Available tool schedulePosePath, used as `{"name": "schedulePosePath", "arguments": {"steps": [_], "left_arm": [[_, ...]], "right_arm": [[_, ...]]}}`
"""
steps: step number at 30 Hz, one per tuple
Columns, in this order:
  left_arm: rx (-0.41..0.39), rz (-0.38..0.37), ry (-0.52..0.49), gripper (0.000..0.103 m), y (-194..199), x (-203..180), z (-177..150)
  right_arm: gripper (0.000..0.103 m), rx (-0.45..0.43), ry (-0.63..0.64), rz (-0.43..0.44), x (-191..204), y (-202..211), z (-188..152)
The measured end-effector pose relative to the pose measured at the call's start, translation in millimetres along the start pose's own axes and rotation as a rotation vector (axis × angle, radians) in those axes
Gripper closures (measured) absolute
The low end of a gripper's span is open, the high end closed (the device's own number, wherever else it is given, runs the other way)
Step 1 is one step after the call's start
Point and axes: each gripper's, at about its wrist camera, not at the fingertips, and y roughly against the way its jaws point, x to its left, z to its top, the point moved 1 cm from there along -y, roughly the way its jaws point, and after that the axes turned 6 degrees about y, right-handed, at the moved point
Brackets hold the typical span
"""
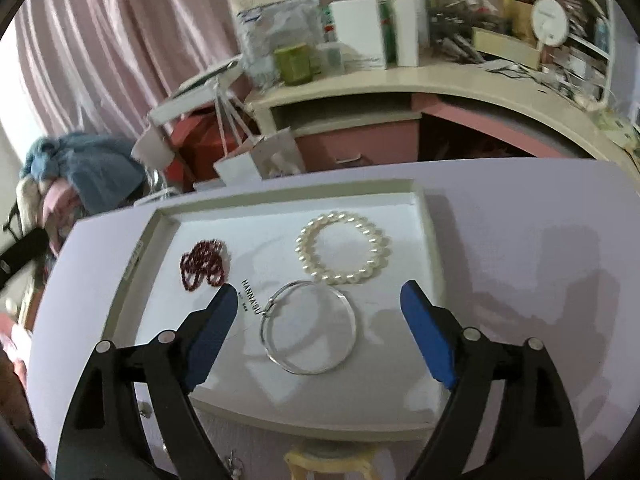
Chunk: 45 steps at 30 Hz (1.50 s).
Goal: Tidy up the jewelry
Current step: 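Carry the cuff and bangle into the white tray and open both tools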
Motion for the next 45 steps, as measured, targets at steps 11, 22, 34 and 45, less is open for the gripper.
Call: {"name": "schedulePosePath", "arguments": {"steps": [11, 22, 34, 45], "left_arm": [[0.124, -0.018, 0.034, 0.036, -55, -6, -14], [0.193, 0.002, -0.002, 0.031, -113, -21, 2], [0.077, 0.026, 0.08, 0.024, -21, 19, -37], [-0.04, 0.14, 0.141, 0.02, 92, 52, -99]], "right_arm": [[0.018, -0.054, -0.107, -0.031, -26, 25, -3], [0.018, -0.048, -0.136, -0.054, -37, 29, -13], [0.018, -0.066, -0.171, -0.049, -37, 66, -48], [0.022, -0.067, -0.06, 0.002, 3, 102, -99]]}}
